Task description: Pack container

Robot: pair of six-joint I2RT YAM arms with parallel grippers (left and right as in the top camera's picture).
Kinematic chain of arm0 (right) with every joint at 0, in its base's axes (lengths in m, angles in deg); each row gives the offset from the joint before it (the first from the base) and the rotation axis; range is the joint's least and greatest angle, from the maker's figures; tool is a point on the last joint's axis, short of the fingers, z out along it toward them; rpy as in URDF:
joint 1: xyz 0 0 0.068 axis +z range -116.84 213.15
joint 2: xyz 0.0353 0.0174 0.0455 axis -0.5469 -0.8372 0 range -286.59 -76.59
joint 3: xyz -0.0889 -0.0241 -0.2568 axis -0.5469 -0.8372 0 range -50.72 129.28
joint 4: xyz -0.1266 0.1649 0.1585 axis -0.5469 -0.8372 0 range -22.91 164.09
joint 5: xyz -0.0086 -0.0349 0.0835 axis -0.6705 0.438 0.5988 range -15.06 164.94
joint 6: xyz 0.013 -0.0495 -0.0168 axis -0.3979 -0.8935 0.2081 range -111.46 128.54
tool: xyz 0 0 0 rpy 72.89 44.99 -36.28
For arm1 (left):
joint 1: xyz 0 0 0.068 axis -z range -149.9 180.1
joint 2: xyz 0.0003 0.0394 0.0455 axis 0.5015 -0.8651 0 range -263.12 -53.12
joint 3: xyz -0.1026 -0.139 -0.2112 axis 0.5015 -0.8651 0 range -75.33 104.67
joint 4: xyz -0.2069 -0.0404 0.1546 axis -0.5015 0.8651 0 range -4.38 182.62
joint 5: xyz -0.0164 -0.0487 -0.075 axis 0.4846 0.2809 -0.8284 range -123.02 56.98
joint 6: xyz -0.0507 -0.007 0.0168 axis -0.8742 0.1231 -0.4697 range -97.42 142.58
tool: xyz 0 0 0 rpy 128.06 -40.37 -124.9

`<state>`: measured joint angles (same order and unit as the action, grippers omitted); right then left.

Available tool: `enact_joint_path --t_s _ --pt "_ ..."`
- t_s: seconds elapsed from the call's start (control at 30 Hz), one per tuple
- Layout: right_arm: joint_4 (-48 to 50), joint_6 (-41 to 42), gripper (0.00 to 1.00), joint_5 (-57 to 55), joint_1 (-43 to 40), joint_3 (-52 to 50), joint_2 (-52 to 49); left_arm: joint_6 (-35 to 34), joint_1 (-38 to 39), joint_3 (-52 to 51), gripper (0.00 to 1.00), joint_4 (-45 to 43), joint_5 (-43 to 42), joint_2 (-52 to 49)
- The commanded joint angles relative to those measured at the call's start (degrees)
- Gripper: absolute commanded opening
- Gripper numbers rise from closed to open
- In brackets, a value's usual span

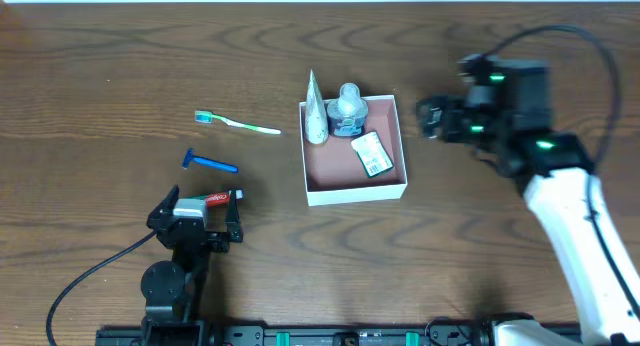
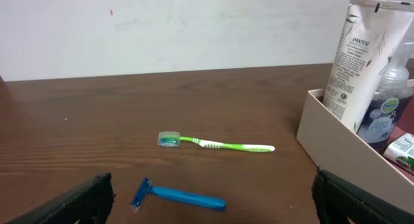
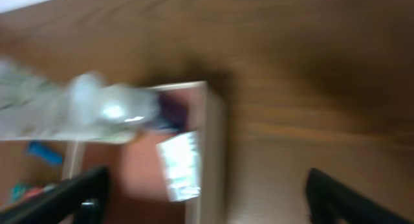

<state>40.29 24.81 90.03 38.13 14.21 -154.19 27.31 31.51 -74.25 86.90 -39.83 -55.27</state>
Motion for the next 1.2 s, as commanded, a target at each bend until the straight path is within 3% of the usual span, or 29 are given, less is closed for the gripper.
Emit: enact_joint_path --t_s 0.0,0.2,0.5,0.67,0.8,0.87,1.0,1.17 --pt "-2.7 0.9 0.99 -6.2 -8.0 0.8 0.9 0.2 0.2 -0.9 0.98 2.1 -0.5 -0.1" --pt "-6.4 2.1 0.99 -7.2 -17.6 0.7 -0.9 0.2 0.2 -0.9 0.98 1.5 -0.5 -0.1" --pt "-8.4 1.9 0.99 -8.9 -19.9 0.6 -1.5 -1.6 0.2 2.2 0.98 2.8 -4.7 -0.1" --pt "-8.4 1.9 0.99 -8.9 -19.9 0.6 -1.5 -3.6 0.2 15.1 0.98 17.2 -1.0 -3.1" --pt "-8.4 1.9 0.99 -8.9 -19.9 0.6 -1.5 -8.2 0.2 30.1 0.98 33.4 5.4 -14.0" --pt "-8.4 1.9 0.99 -8.9 -19.9 0.6 -1.5 -10.0 0.3 36.3 0.98 35.3 1.2 -21.8" --pt "-8.4 1.9 0.99 -8.9 -19.9 0.6 -1.5 -10.0 0.3 45.9 0.98 35.4 -14.9 -36.4" --pt "-8.4 1.9 0.99 -8.9 -19.9 0.6 -1.5 -10.0 0.3 46.8 0.98 33.4 -19.4 -46.8"
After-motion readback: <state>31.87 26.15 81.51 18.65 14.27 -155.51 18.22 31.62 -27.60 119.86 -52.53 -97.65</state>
